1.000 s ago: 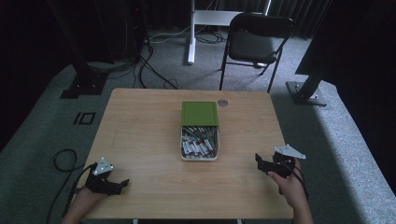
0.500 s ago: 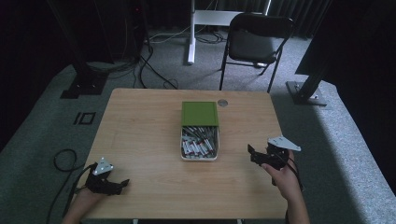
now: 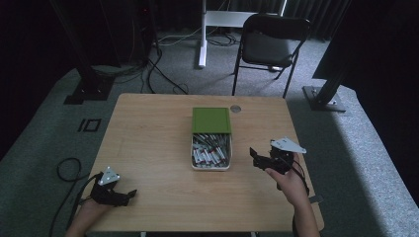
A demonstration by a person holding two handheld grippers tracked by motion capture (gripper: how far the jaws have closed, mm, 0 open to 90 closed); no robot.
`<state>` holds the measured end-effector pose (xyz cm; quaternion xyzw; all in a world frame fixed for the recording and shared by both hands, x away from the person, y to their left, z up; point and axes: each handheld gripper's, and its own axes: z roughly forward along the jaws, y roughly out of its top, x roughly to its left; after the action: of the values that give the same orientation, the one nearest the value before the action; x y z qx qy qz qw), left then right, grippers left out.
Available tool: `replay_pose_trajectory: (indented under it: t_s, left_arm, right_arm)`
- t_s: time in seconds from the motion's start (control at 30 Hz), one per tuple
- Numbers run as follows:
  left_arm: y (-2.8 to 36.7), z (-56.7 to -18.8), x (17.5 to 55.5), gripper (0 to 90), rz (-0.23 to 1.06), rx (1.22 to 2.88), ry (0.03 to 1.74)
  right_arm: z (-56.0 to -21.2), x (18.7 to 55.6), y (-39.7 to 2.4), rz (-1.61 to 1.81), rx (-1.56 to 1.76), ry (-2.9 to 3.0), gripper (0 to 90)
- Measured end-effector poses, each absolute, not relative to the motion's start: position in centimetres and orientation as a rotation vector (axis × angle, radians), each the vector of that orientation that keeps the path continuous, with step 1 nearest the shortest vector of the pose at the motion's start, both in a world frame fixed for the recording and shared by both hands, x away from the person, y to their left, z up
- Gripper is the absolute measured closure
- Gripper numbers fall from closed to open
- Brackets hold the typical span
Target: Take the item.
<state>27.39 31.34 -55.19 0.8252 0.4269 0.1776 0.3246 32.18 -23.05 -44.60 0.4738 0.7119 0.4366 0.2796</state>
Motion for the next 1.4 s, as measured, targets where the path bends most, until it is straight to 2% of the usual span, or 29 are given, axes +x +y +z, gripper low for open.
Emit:
replay_pose_trajectory:
  t_s: [1.27,1.4]
  left_arm:
    - [31.4,-55.2,27.4,1.7,0.467,2.164,1.118]
    - [31.4,-55.2,27.4,1.7,0.468,2.164,1.118]
  right_arm:
    - [-44.1,33.1,-12.9,1.237,1.046,2.106,16.8]
    - [-44.4,33.2,-12.1,1.249,1.041,2.119,20.1]
